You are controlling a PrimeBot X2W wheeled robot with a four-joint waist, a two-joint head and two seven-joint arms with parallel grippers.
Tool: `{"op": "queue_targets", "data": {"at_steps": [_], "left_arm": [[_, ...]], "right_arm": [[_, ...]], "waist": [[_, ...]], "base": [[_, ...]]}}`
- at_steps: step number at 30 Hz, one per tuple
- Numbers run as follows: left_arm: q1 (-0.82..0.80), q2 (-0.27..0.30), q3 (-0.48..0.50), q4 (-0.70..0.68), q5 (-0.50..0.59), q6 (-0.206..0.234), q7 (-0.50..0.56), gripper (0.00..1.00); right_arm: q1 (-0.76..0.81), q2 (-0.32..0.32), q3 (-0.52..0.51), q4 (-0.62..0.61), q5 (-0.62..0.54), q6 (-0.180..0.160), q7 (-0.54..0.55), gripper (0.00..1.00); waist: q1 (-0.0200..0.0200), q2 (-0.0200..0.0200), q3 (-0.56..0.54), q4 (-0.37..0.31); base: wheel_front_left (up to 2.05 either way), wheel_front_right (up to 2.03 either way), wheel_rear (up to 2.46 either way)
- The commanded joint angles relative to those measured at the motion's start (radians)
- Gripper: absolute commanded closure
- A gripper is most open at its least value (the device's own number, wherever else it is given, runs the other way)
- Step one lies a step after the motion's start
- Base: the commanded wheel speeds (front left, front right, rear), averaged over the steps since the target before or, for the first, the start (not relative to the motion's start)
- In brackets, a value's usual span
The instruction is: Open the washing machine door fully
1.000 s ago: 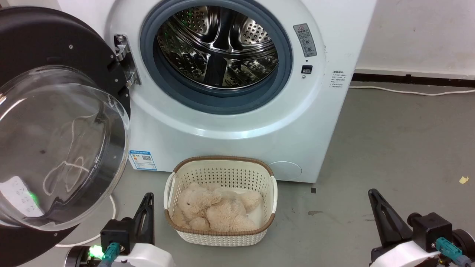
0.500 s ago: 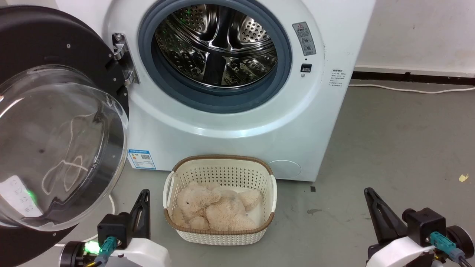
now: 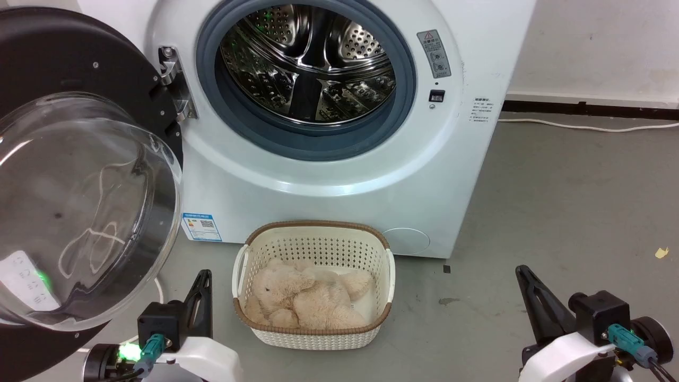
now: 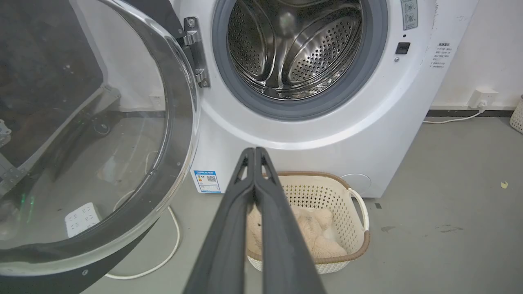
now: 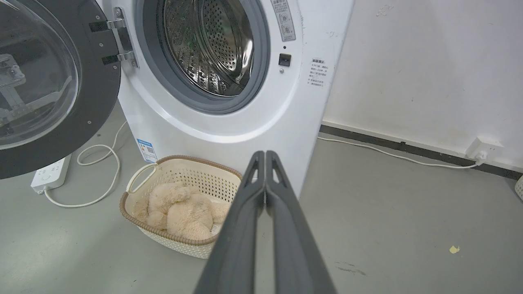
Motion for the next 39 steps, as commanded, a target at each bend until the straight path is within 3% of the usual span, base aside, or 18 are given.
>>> {"op": "queue_targets", "data": {"at_steps": [1, 39], "left_arm": [[-0.016, 0.0, 0.005, -0.004, 0.009, -0.005, 0.0, 1.0], [-0.016, 0.0, 0.005, -0.004, 0.009, -0.005, 0.0, 1.0]], "right_arm": [[-0.011, 0.005, 0.0, 0.003, -0.008, 0.001, 0.0, 1.0], [-0.011, 0.005, 0.0, 0.003, -0.008, 0.001, 0.0, 1.0]], "waist": [[0.0001, 0.0, 0.0, 0.0], [0.0001, 0.0, 0.0, 0.0]], "base": [[0.0, 0.0, 0.0], [0.0, 0.0, 0.0]]}}
